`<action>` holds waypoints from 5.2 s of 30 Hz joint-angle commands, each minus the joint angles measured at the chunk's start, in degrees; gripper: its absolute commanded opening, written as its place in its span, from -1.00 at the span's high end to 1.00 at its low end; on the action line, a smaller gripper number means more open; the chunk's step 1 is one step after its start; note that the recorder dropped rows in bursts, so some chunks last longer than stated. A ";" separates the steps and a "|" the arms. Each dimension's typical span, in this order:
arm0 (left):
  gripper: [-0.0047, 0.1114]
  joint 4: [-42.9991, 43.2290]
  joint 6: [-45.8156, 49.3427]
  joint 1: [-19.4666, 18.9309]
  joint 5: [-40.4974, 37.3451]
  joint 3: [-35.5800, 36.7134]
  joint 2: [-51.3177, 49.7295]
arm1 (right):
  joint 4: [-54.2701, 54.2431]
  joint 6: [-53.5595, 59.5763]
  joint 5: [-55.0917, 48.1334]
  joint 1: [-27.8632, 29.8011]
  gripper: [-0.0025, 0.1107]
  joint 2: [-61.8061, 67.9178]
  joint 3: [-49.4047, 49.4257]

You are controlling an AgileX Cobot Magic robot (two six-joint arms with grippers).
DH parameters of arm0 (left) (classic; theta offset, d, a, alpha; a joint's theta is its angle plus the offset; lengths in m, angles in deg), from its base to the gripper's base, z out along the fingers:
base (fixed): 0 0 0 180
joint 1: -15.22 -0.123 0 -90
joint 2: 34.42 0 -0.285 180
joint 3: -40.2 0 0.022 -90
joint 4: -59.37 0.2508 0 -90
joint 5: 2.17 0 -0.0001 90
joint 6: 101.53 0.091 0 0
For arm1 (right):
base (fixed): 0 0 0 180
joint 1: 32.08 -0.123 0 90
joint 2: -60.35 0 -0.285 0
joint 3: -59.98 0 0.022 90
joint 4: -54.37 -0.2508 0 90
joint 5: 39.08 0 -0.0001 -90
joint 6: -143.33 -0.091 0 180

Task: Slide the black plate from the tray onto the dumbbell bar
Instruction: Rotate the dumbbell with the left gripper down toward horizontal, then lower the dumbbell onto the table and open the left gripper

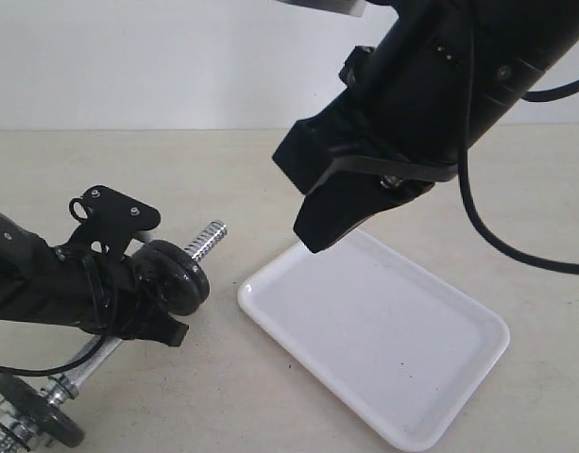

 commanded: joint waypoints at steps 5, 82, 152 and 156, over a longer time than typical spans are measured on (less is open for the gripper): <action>0.84 -0.61 -11.70 -0.04 -1.25 -1.69 2.34 | -0.29 0.69 -0.24 0.16 0.96 -0.32 -0.16; -0.18 -32.13 -39.13 2.36 -18.19 8.97 2.34 | -3.84 3.68 -0.24 0.16 0.96 -0.32 -0.16; 0.01 -32.96 -28.13 2.23 -16.73 6.91 17.51 | -4.00 3.32 -0.24 0.16 0.96 -0.32 -0.16; 0.01 -32.96 -24.44 2.23 -13.90 6.91 22.37 | -4.00 3.32 -0.24 0.16 0.96 -0.32 -0.16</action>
